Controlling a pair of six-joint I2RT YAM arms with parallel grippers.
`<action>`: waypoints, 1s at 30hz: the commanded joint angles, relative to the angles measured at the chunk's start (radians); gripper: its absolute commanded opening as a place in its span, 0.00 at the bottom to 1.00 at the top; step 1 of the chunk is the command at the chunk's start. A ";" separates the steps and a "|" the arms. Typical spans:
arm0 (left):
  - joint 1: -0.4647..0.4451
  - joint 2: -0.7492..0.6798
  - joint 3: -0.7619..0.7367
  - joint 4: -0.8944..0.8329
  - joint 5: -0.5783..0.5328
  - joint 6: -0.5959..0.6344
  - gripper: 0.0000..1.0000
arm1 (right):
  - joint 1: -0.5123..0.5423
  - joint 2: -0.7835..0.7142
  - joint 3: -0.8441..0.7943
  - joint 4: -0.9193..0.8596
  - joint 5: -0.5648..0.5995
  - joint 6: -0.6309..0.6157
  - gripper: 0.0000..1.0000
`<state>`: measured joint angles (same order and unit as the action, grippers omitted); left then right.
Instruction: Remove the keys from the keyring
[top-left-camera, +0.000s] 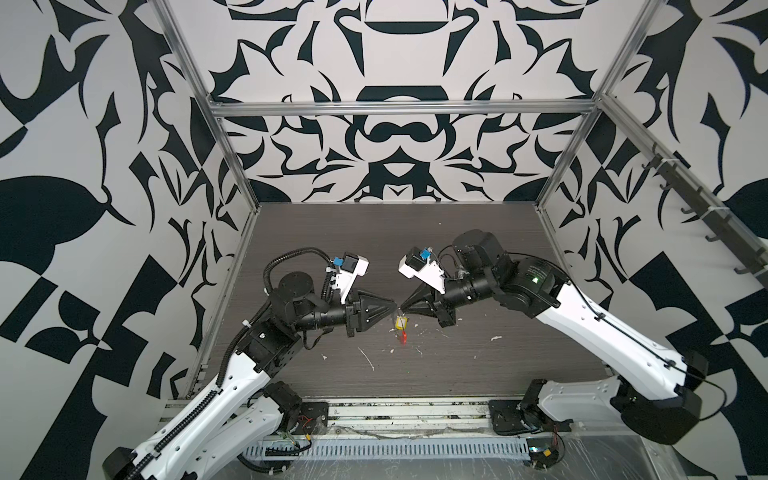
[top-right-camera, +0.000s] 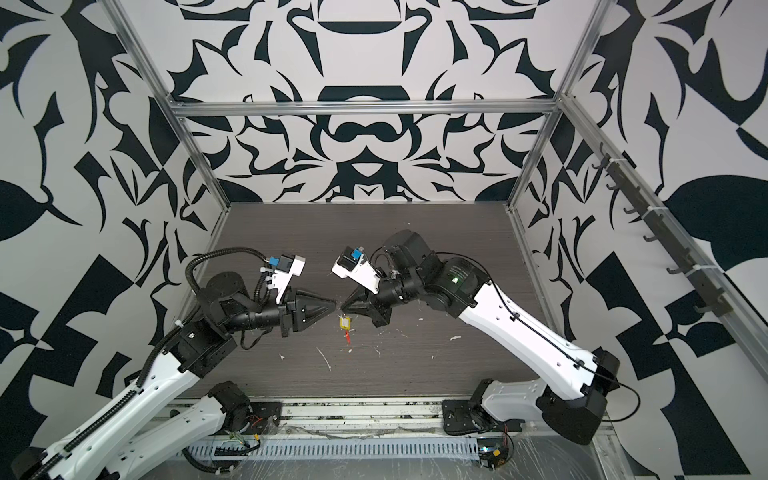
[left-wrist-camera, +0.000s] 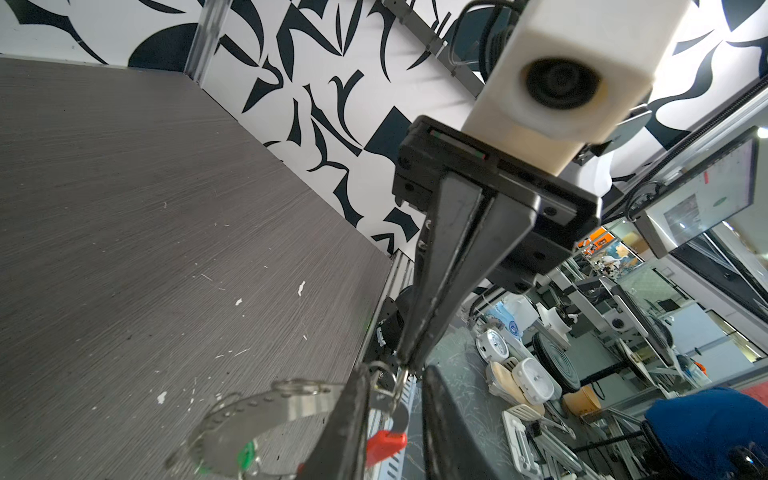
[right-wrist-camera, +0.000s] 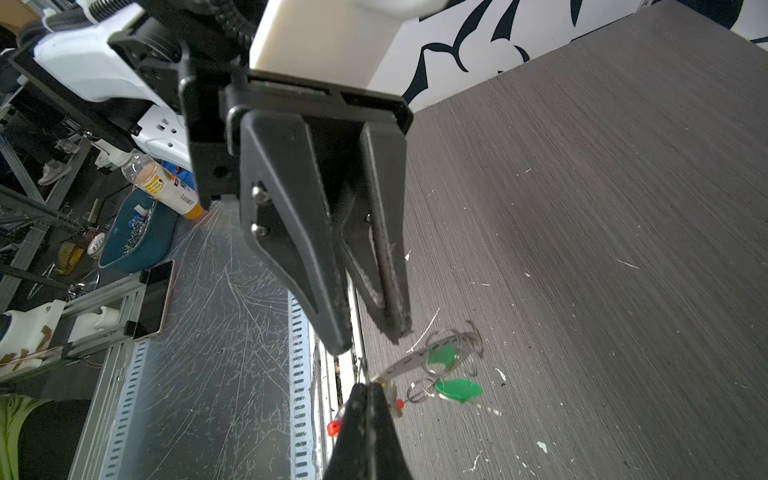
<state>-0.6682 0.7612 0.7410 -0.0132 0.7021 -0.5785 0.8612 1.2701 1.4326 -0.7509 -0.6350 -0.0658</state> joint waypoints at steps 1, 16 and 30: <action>-0.010 0.007 0.027 -0.010 0.041 0.003 0.24 | -0.001 -0.005 0.054 0.018 -0.008 -0.014 0.00; -0.030 0.004 0.029 -0.036 0.012 0.029 0.05 | 0.000 0.018 0.075 0.030 -0.008 -0.005 0.00; -0.031 -0.075 -0.009 0.004 -0.122 0.044 0.00 | 0.011 -0.048 -0.015 0.201 0.025 0.078 0.20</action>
<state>-0.6968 0.7181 0.7418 -0.0479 0.6312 -0.5484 0.8661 1.2800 1.4441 -0.6636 -0.6254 -0.0330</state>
